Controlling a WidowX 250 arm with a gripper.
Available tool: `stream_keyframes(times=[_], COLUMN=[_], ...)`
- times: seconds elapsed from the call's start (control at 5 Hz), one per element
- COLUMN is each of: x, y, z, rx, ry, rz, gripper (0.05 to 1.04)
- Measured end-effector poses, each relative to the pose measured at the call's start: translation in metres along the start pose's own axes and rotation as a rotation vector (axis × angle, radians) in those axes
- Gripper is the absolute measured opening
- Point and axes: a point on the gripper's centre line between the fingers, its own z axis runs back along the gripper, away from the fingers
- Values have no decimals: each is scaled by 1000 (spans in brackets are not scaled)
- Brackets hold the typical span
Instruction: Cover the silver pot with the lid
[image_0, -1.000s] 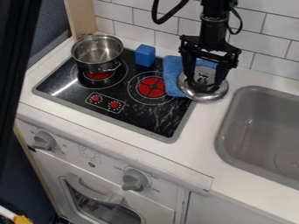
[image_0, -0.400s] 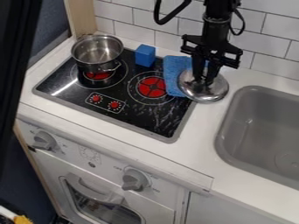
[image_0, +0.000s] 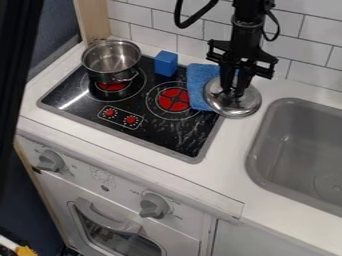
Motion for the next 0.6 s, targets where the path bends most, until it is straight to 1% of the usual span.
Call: stream_keyframes(times=[0.2,0.4,0.6], x=[-3,-6,-14], y=[0,4,8], z=[6,22,49], rx=[0,20,21], ry=[-12,-65,-134], rz=[-9,-15,-2], gripper=[272,272,272])
